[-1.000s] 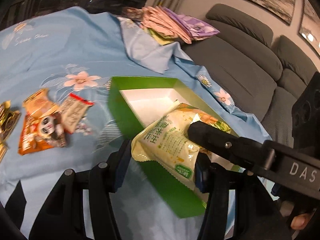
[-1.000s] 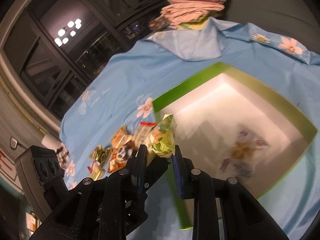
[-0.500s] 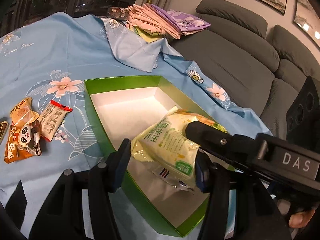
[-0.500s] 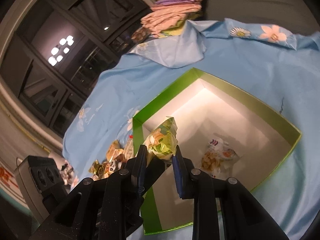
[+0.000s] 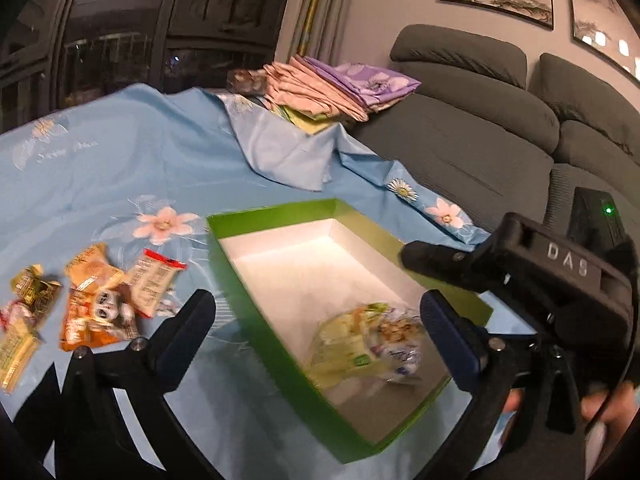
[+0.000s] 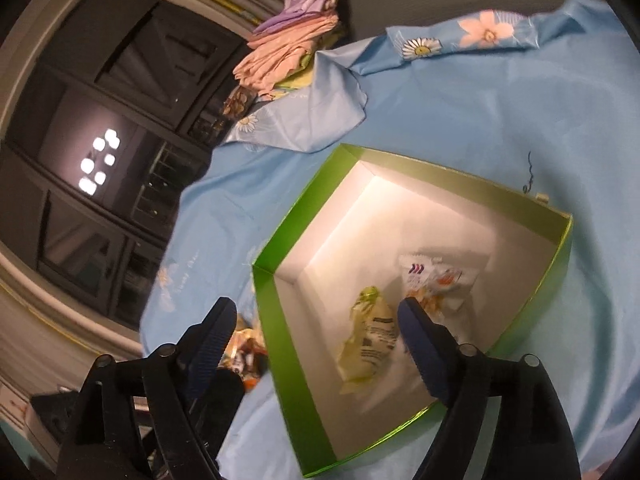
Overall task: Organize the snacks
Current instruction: 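Drop the cream bag into the green box by opening both tools, then move the right tool to the orange panda snack bag, then grasp the orange panda bag with the right tool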
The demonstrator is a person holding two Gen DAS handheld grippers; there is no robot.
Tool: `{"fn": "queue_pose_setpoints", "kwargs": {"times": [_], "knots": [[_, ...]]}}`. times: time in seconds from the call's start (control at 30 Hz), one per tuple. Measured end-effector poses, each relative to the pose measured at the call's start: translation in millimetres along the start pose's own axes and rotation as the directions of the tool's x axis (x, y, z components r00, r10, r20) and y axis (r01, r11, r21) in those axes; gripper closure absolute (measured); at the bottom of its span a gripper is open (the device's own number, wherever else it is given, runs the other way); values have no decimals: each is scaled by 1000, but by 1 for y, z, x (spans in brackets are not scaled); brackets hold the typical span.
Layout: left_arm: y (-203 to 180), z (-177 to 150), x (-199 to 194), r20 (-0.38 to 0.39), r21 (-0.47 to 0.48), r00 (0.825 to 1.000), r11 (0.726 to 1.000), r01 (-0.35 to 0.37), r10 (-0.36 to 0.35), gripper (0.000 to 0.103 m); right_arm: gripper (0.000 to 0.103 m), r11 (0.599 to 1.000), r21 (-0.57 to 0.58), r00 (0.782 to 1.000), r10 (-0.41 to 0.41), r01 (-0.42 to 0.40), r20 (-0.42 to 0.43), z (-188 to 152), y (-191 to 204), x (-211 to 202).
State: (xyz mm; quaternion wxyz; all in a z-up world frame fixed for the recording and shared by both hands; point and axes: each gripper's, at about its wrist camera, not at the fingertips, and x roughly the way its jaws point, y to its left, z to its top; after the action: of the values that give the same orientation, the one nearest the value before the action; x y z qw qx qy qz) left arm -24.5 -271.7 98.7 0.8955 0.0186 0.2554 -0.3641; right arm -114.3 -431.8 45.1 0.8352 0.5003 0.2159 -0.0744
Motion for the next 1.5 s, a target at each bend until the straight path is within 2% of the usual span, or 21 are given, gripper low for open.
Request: {"fn": "queue_pose_setpoints", "kwargs": {"times": [0.1, 0.17, 0.33, 0.43, 0.5, 0.53, 0.6, 0.67, 0.7, 0.77, 0.8, 0.87, 0.97, 1.1, 1.17, 1.2, 1.23, 1.3, 1.37, 1.43, 1.5], "knots": [[11, -6, -9, 0, 15, 996, 996, -93, 93, 0, 19, 1000, 3, 1000, 1, -1, -4, -2, 5, -2], [24, -9, -14, -22, -18, 990, 990, -137, 137, 0, 18, 999, -35, 1000, 3, -3, -1, -6, 17, -3], [71, -26, -43, -90, -145, 985, 977, -159, 147, 0, 14, 994, -112, 1000, 12, -14, -20, -22, 46, 2], [97, -33, -69, -88, -184, 977, 961, -208, 195, 0, 11, 981, -185, 997, 44, -54, -58, -38, 73, 10], [111, -38, -88, -79, -175, 967, 951, -254, 244, 0, 5, 972, -217, 995, 71, -86, -75, -48, 89, 15], [118, -41, -96, -69, -161, 960, 947, -278, 271, 0, 1, 965, -239, 992, 86, -105, -90, -54, 99, 20], [132, -47, -110, -55, -147, 942, 930, -336, 331, 0, 1, 953, -268, 986, 108, -138, -125, -65, 113, 31], [150, -50, -115, -64, -203, 935, 912, -355, 350, 0, 1, 947, -277, 978, 117, -162, -170, -77, 125, 46], [163, -53, -118, -72, -259, 942, 906, -336, 328, 0, 1, 946, -276, 974, 117, -168, -192, -83, 130, 54], [181, -55, -118, -100, -328, 950, 892, -311, 295, 0, 1, 945, -288, 970, 93, -157, -223, -93, 137, 68], [187, -57, -119, -118, -342, 949, 885, -315, 292, 0, 1, 942, -307, 970, 64, -136, -234, -98, 141, 77], [194, -58, -123, -124, -335, 936, 874, -352, 329, 0, 1, 933, -346, 968, 11, -100, -250, -108, 147, 90], [200, -59, -135, -97, -311, 906, 852, -421, 412, 0, 1, 928, -367, 961, -40, -66, -275, -119, 151, 109], [218, -63, -149, -87, -381, 912, 833, -401, 400, 0, 1, 920, -391, 947, -98, -31, -307, -127, 160, 137], [227, -63, -154, -81, -415, 913, 820, -395, 399, 0, 1, 891, -454, 938, -155, -2, -309, -130, 171, 153], [231, -63, -157, -75, -421, 910, 815, -399, 407, 0, 1, 861, -508, 935, -195, 17, -298, -133, 177, 164], [233, -62, -158, -69, -411, 897, 807, -425, 437, 0, 1, 836, -547, 932, -226, 35, -285, -136, 182, 173], [231, -56, -166, -25, -360, 848, 786, -502, 530, 0, 1, 794, -601, 916, -306, 94, -260, -140, 187, 199], [229, -52, -173, 8, -330, 815, 771, -544, 579, 0, 1, 785, -614, 902, -323, 86, -286, -144, 189, 219], [230, -53, -177, 25, -327, 798, 760, -562, 602, 0, 1, 775, -622, 878, -370, 111, -304, -150, 185, 241], [236, -56, -175, -3, -332, 791, 745, -578, 612, 0, 9, 725, -659, 857, -455, 199, -241, -159, 178, 254]]}}
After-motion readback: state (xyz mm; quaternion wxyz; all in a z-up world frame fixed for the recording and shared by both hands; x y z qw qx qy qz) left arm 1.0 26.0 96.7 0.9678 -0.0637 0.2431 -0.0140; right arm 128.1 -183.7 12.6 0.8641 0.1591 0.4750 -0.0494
